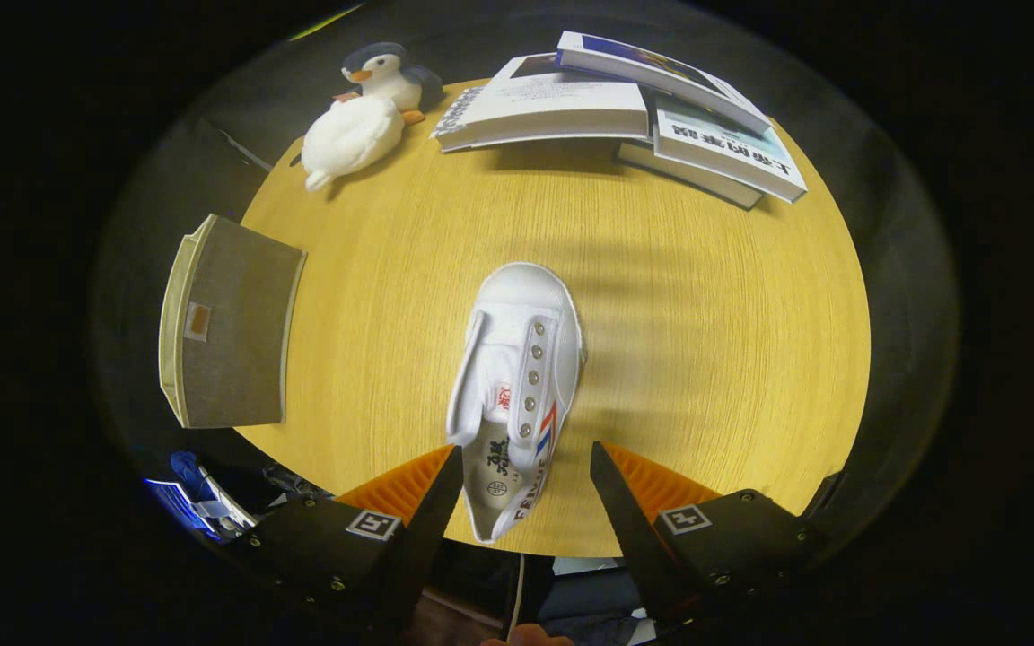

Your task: Open the storage box then place both shoes into the box .Put the left shoe in first, then the right shoe, with the right side of both shoes facing outward in a uniform manner.

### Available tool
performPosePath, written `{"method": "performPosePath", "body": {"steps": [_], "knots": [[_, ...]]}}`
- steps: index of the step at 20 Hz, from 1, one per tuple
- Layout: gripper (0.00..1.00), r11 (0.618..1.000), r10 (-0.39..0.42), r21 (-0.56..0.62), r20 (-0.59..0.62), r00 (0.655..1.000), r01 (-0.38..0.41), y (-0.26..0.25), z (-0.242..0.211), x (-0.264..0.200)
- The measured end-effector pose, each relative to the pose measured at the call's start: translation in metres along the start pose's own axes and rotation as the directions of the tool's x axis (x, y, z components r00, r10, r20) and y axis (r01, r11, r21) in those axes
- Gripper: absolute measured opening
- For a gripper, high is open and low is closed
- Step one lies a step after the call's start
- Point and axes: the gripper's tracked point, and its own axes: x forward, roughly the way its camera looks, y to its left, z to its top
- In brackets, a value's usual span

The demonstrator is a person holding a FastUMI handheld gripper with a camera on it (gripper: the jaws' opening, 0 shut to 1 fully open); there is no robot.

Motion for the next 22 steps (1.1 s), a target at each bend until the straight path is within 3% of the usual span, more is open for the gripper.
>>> {"method": "performPosePath", "body": {"steps": [4, 8, 11, 12, 13, 14, 15, 16, 17, 18, 19, 22], "knots": [[0.89, 1.000, -0.012, -0.025, -0.035, 0.999, 0.011, -0.006, -0.005, 0.020], [0.89, 0.995, -0.076, -0.068, -0.043, 0.996, 0.073, -0.020, -0.001, 0.039], [0.85, 0.996, -0.062, -0.063, -0.046, 0.997, 0.060, -0.017, 0.000, 0.054], [0.67, 0.997, -0.051, -0.061, -0.047, 0.998, 0.048, -0.014, 0.001, 0.056], [0.60, 0.996, -0.057, -0.069, -0.052, 0.997, 0.053, -0.012, 0.000, 0.058], [0.39, 0.992, -0.077, -0.102, -0.055, 0.996, 0.071, -0.012, 0.000, 0.058], [0.39, 0.982, -0.119, -0.152, -0.052, 0.991, 0.110, -0.018, 0.002, 0.056], [0.24, 0.977, -0.161, -0.147, -0.037, 0.986, 0.154, -0.028, 0.002, 0.054], [0.10, 0.977, -0.152, -0.158, -0.033, 0.988, 0.145, -0.028, 0.001, 0.052], [0.10, 0.975, -0.168, -0.149, -0.015, 0.986, 0.164, -0.030, 0.005, 0.046], [0.01, 0.976, -0.168, -0.142, -0.005, 0.986, 0.166, -0.032, 0.004, 0.051], [0.01, 0.979, -0.165, -0.124, -0.004, 0.986, 0.163, -0.031, 0.001, 0.048]]}}
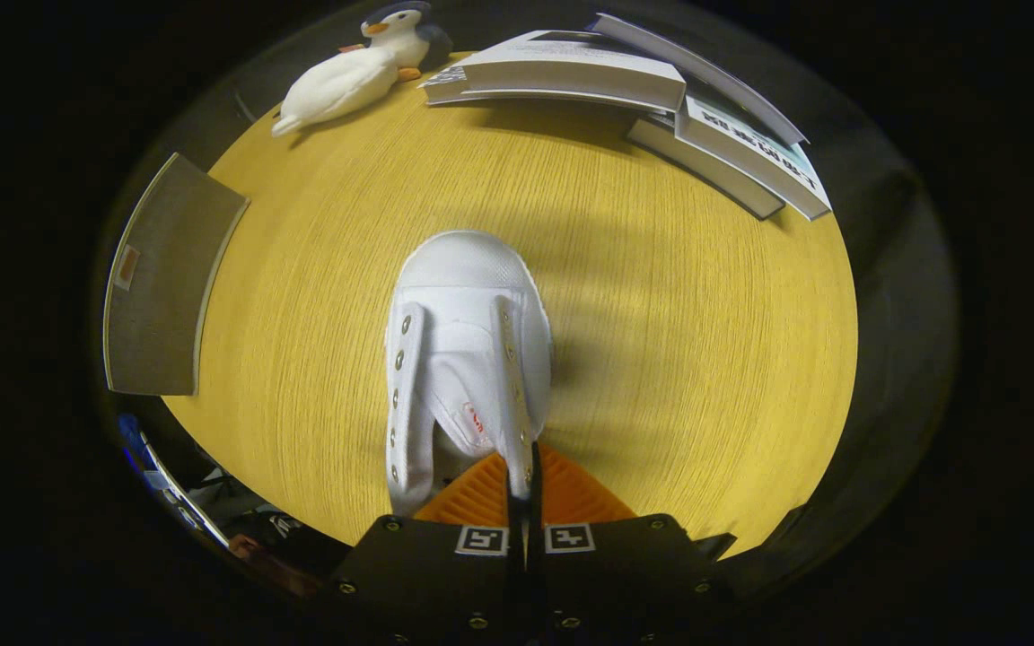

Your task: Open the storage box then place both shoes into the box .Put the left shoe in first, then the right shoe, with the right side of both shoes facing outward in a uniform manner.

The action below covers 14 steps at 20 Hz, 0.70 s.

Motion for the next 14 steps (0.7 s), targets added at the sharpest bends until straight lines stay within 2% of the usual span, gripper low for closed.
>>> {"method": "performPosePath", "body": {"steps": [3, 7, 14], "knots": [[0.01, 1.000, 0.010, -0.007, 0.002, 1.000, -0.010, 0.003, 0.001, -0.012], [0.01, 0.997, 0.075, -0.004, 0.042, 0.996, -0.075, 0.027, 0.017, -0.050], [0.01, 0.981, 0.139, -0.155, 0.169, 0.976, -0.113, 0.094, 0.079, -0.135]]}}
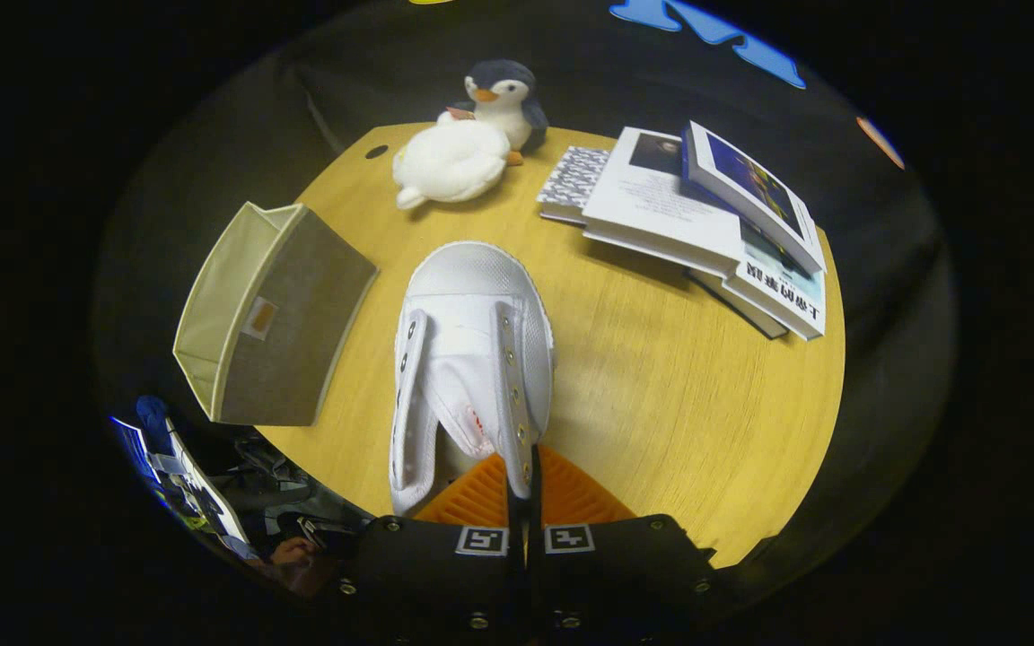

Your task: Open the storage box then place both shoes into the box .Put the left shoe in first, then the right shoe, with the right side of both shoes facing outward in a uniform manner.

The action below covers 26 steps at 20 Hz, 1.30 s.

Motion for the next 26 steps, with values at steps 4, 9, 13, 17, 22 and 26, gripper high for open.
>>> {"method": "performPosePath", "body": {"steps": [4, 9, 13, 17, 22, 26], "knots": [[0.01, 0.996, 0.049, -0.080, 0.049, 0.998, -0.045, 0.052, 0.048, -0.018], [0.01, 0.975, 0.160, -0.161, 0.050, 0.986, -0.150, 0.134, 0.091, -0.025], [0.01, 0.953, 0.251, -0.180, 0.008, 0.968, -0.245, 0.202, 0.109, -0.021], [0.01, 0.945, 0.253, -0.204, -0.039, 0.967, -0.255, 0.245, 0.113, 0.005], [0.01, 0.954, 0.188, -0.227, -0.061, 0.980, -0.197, 0.270, 0.120, 0.033], [0.01, 0.955, 0.157, -0.241, -0.076, 0.985, -0.171, 0.285, 0.122, 0.050]]}}
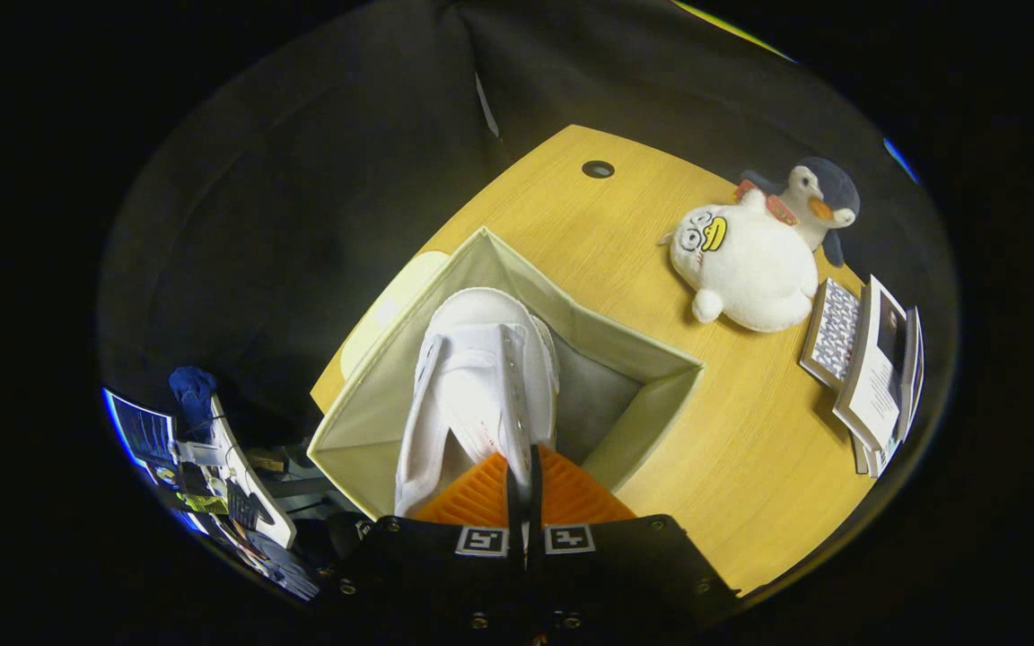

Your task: Open the storage box then place both shoes into the box .Put the left shoe in first, then the right shoe, with the right side of both shoes facing outward in a uniform manner.

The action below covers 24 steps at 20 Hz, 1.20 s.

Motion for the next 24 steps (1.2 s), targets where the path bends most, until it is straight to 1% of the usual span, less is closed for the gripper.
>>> {"method": "performPosePath", "body": {"steps": [2, 3, 4, 5, 6, 7, 8, 11, 12, 13, 14, 15, 16, 18, 19, 21, 24], "knots": [[0.01, 1.000, 0.002, 0.007, -0.004, 1.000, -0.002, 0.007, 0.000, 0.007], [0.01, 1.000, 0.017, 0.018, -0.009, 1.000, -0.016, 0.012, -0.001, 0.008], [0.07, 0.998, 0.061, 0.031, -0.003, 0.998, -0.061, 0.024, 0.001, 0.008], [0.15, 0.998, 0.063, 0.025, 0.011, 0.998, -0.063, 0.027, 0.001, 0.011], [0.28, 0.998, 0.059, 0.009, 0.033, 0.998, -0.060, 0.021, 0.009, -0.002], [0.36, 0.999, 0.045, -0.012, 0.055, 0.997, -0.045, 0.017, 0.012, -0.006], [0.51, 0.999, 0.036, -0.025, 0.081, 0.996, -0.035, 0.014, 0.016, -0.012], [0.52, 0.999, 0.037, -0.017, 0.135, 0.990, -0.035, 0.008, 0.019, -0.039], [0.57, 0.999, 0.044, -0.006, 0.155, 0.987, -0.044, 0.006, 0.024, -0.053], [0.65, 0.999, 0.038, 0.006, 0.175, 0.984, -0.039, -0.002, 0.024, -0.062], [0.80, 1.000, 0.022, 0.014, 0.201, 0.979, -0.025, -0.013, 0.023, -0.071], [0.81, 0.999, 0.004, 0.030, 0.229, 0.973, -0.011, -0.025, 0.022, -0.080], [0.85, 0.999, 0.000, 0.048, 0.254, 0.967, -0.013, -0.032, 0.021, -0.090], [1.00, 0.996, -0.012, 0.093, 0.299, 0.954, -0.017, -0.050, 0.012, -0.108], [1.00, 0.993, -0.025, 0.120, 0.330, 0.944, -0.015, -0.061, 0.004, -0.113], [1.00, 0.986, -0.076, 0.168, 0.409, 0.909, 0.007, -0.087, 0.001, -0.138], [1.00, 0.968, -0.182, 0.242, 0.528, 0.829, 0.058, -0.127, -0.007, -0.186]]}}
